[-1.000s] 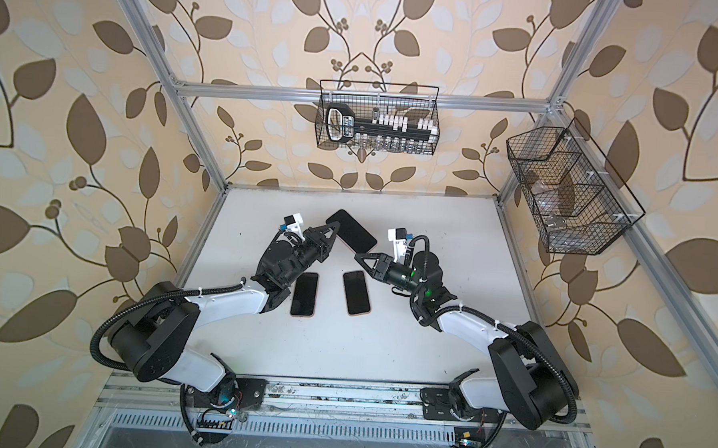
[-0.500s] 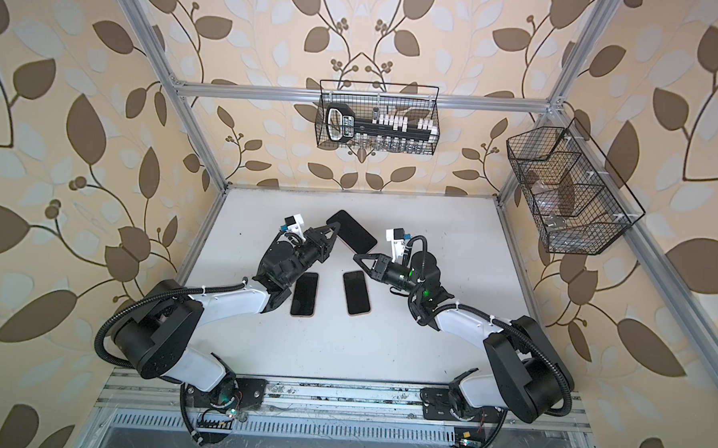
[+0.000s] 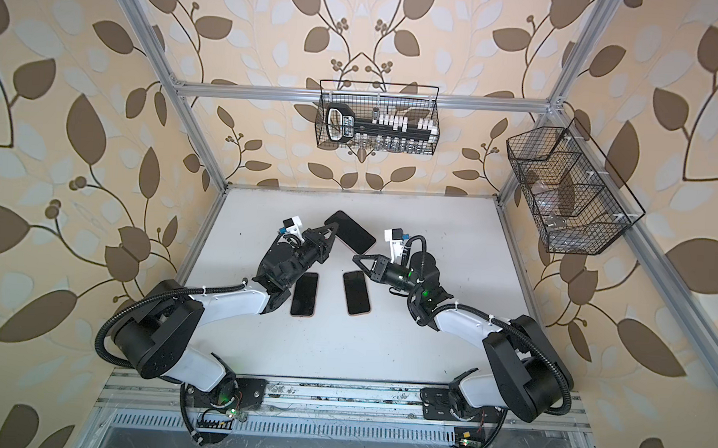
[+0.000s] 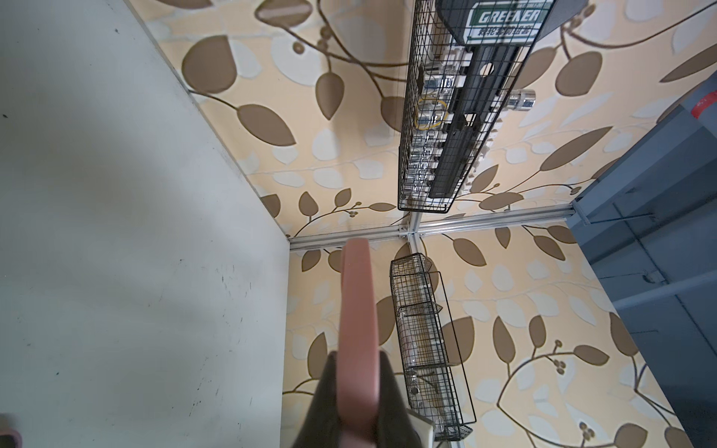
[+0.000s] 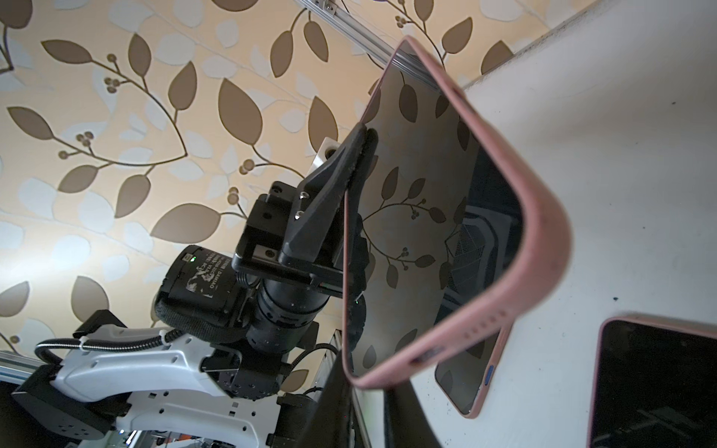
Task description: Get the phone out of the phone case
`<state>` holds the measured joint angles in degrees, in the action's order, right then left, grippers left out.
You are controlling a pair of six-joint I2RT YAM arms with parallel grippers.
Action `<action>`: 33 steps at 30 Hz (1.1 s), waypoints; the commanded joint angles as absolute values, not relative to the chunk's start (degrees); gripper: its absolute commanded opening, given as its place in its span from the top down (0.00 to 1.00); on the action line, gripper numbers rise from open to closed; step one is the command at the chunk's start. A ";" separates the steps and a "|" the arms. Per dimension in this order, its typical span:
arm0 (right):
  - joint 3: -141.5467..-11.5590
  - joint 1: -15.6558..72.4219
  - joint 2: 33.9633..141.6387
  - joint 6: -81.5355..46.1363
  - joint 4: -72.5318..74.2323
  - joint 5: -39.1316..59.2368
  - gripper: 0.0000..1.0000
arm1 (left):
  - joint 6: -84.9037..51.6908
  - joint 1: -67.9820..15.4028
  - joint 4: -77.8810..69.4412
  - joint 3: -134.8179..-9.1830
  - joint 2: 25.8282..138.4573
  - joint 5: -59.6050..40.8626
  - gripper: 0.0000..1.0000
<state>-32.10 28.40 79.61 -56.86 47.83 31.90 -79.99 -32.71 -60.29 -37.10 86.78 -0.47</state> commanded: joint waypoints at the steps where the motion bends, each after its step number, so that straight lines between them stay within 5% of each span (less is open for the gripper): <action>1: -31.42 28.43 78.83 -52.42 48.92 31.04 0.84 | -82.78 -33.48 -67.51 -37.10 84.90 0.58 1.00; 10: -30.41 27.41 78.33 -49.31 49.61 32.58 0.84 | -83.41 -33.57 -67.03 -37.28 84.05 0.43 1.00; 17: -29.40 27.72 77.32 -52.58 52.55 33.64 0.58 | -82.62 -33.50 -66.45 -37.59 84.18 0.32 1.00; 20: -29.60 28.34 77.27 -54.99 54.49 33.98 0.55 | -82.66 -33.58 -66.62 -37.79 84.74 0.22 1.00; 33: -31.07 29.00 80.90 -60.28 57.53 32.18 0.71 | -82.87 -33.83 -67.15 -38.12 85.34 0.05 1.00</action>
<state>-30.37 28.67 80.01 -58.81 54.33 32.75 -82.50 -33.10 -60.34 -36.95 86.74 -0.40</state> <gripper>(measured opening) 0.296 0.114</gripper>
